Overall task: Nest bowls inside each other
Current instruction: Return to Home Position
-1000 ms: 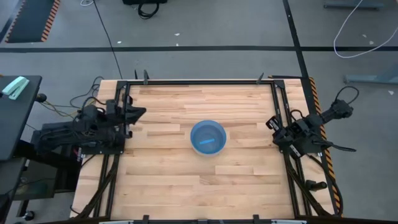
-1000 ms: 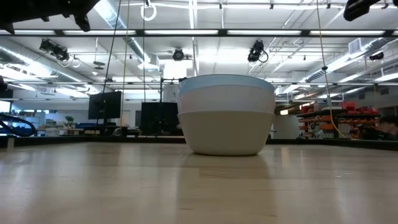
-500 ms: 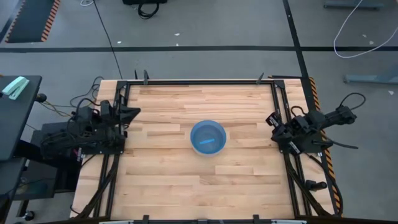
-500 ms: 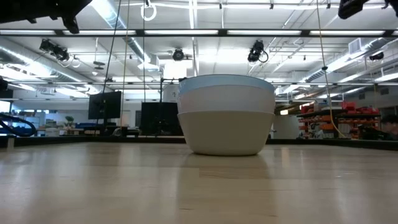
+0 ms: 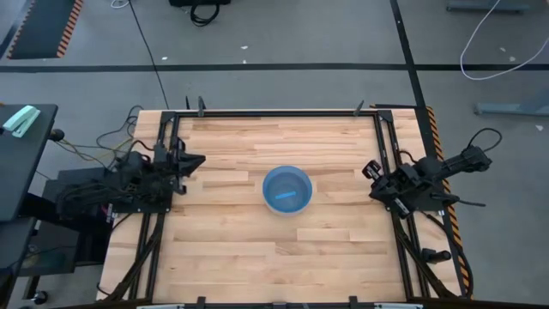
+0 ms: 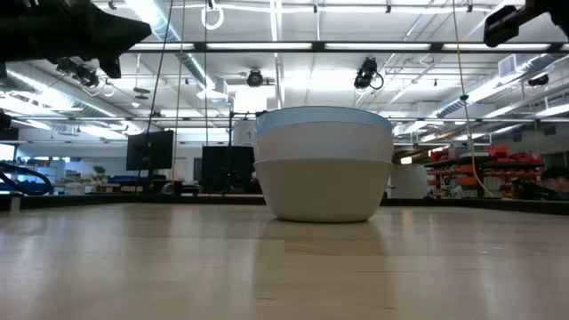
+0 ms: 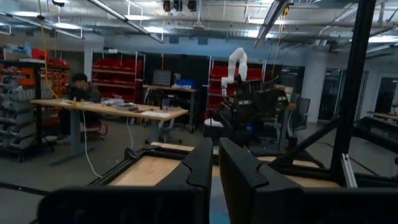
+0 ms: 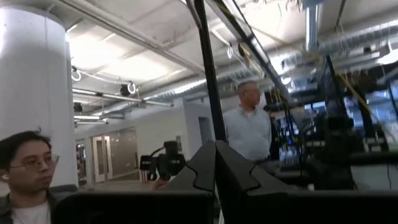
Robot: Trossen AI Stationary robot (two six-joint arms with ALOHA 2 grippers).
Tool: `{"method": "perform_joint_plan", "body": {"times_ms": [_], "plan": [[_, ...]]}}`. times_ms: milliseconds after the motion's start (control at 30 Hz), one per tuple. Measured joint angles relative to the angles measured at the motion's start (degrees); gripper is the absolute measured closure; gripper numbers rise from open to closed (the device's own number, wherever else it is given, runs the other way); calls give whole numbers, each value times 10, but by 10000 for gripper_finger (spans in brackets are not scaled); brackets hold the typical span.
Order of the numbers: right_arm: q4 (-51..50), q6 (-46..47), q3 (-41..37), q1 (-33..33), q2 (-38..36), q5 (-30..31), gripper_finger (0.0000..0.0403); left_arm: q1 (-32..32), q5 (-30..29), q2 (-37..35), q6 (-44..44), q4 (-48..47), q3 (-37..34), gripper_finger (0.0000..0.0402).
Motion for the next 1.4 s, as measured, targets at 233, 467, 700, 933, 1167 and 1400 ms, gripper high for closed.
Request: {"method": "perform_joint_plan", "body": {"times_ms": [233,467,700,933,1167,1400], "plan": [[-45,15,0,0,1,0,388,0,-8,0,4,77,-50,376],[-120,10,0,0,1,-15,388,0,-17,0,19,64,-57,369],[-147,-20,0,0,1,-15,388,0,-17,0,30,9,-57,369],[-174,-41,0,-10,1,-15,388,0,-17,0,31,-6,-57,378],[-199,-45,0,-50,1,-15,388,0,-17,0,36,-46,-57,367],[-218,-38,0,-96,1,-15,388,0,-30,0,37,-74,-57,364]]}}
